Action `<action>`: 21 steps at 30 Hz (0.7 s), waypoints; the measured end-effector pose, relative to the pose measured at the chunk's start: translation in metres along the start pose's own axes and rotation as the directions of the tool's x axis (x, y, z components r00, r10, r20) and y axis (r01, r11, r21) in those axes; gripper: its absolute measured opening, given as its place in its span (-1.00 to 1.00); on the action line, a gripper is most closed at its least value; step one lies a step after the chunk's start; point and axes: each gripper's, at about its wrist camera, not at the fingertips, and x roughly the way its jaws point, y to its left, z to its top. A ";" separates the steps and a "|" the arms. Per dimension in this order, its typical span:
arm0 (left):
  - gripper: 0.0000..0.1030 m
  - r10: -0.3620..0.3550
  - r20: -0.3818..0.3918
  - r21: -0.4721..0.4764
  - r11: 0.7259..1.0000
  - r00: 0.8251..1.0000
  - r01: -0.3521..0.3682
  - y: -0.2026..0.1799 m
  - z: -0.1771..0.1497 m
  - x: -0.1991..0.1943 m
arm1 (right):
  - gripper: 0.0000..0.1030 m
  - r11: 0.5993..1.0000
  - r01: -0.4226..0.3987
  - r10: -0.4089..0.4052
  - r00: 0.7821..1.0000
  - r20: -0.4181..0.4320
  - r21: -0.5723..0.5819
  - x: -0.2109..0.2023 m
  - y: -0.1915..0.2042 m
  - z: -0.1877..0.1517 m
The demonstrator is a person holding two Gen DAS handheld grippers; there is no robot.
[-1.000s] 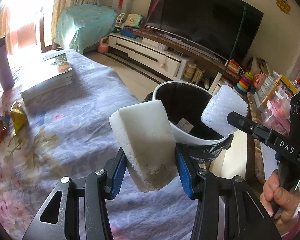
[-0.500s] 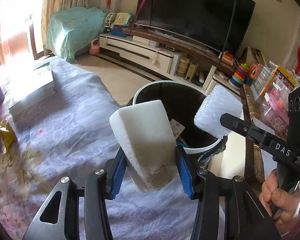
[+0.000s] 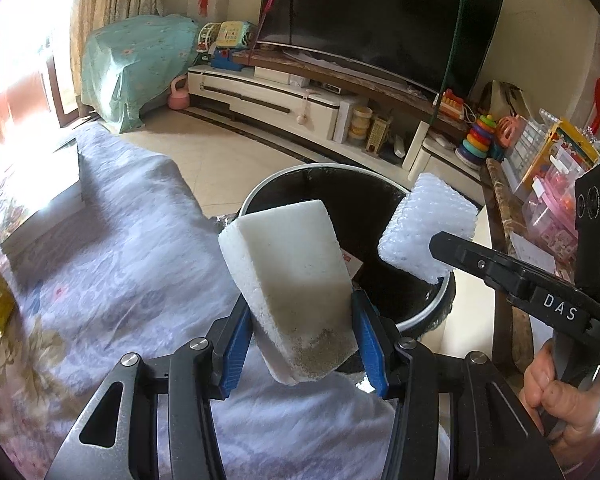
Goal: Collect trash
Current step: 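Carry the tissue block and foam net over the trash bin with both tools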
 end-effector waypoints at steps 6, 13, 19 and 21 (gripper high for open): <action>-0.05 -0.002 -0.015 0.015 1.000 1.000 0.002 -0.007 0.012 0.015 | -0.72 1.000 0.007 -0.007 1.000 -0.019 0.003 0.007 -0.008 0.009; -0.04 -0.008 -0.036 0.022 1.000 0.999 0.009 -0.010 0.023 0.032 | -0.71 1.000 0.015 -0.014 0.999 -0.046 0.011 0.014 -0.015 0.013; -0.02 -0.013 -0.050 0.021 1.000 0.999 0.014 -0.009 0.028 0.045 | -0.67 0.999 0.026 -0.024 0.998 -0.062 0.022 0.021 -0.021 0.017; -0.02 -0.015 -0.051 0.018 1.000 0.999 0.016 -0.009 0.029 0.048 | -0.66 0.999 0.029 -0.027 0.998 -0.065 0.026 0.023 -0.022 0.019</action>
